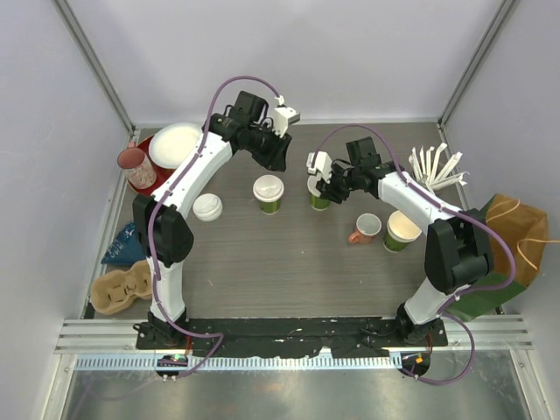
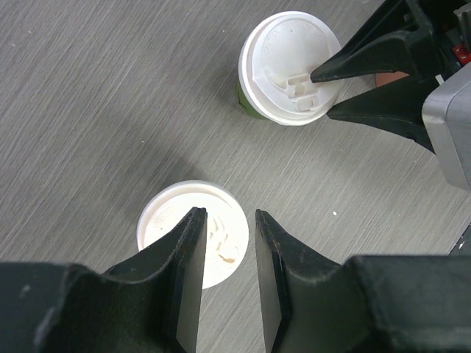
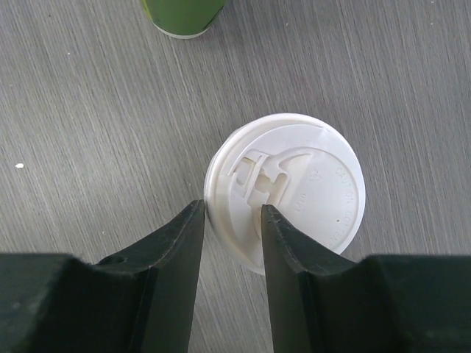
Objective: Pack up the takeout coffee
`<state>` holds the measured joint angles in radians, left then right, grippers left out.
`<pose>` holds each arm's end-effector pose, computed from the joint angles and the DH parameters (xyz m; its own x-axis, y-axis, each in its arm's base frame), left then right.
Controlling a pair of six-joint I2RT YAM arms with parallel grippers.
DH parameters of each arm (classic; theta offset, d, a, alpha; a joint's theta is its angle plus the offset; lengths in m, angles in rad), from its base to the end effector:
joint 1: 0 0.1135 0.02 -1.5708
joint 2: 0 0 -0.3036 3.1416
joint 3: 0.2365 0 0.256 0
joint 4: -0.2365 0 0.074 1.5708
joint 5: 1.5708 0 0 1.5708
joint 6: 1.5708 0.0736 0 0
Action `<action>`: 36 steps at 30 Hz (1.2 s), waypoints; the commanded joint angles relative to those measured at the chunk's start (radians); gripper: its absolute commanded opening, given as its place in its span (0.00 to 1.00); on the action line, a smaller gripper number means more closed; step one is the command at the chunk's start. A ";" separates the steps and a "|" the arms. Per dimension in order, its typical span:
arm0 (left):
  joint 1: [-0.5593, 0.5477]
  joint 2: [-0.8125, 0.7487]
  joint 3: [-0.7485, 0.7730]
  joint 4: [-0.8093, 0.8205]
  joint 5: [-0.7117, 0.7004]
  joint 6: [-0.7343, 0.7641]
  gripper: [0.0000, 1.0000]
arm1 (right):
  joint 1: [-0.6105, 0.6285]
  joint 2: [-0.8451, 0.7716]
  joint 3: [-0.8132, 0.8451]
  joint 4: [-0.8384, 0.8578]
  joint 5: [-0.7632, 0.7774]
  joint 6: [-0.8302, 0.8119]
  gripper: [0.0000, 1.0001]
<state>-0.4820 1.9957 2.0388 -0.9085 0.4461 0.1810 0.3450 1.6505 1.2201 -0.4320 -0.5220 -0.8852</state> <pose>0.4126 -0.2517 0.3539 -0.5437 0.4677 -0.6969 0.7766 0.5952 -0.2064 0.3499 0.1647 0.2622 0.0107 -0.7091 -0.7050 -0.9321 0.2482 -0.2639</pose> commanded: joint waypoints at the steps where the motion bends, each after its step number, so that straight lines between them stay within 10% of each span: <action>1: 0.008 -0.054 0.011 -0.006 0.031 0.018 0.36 | 0.003 0.002 0.011 0.007 0.019 0.031 0.44; 14: 0.020 -0.069 0.029 -0.032 0.040 0.031 0.37 | 0.006 -0.141 0.163 0.102 0.016 0.380 0.74; 25: 0.060 -0.175 -0.104 -0.018 0.034 0.060 0.40 | -0.004 -0.265 0.470 -0.287 0.984 0.979 0.75; 36: 0.077 -0.298 -0.273 0.037 0.094 0.031 0.41 | -0.282 -0.383 0.432 -0.703 1.297 1.140 0.70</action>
<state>-0.4126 1.7645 1.8019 -0.9249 0.4767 0.2256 0.1173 1.2617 1.6581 -0.9516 0.5735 0.1806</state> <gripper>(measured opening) 0.406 0.709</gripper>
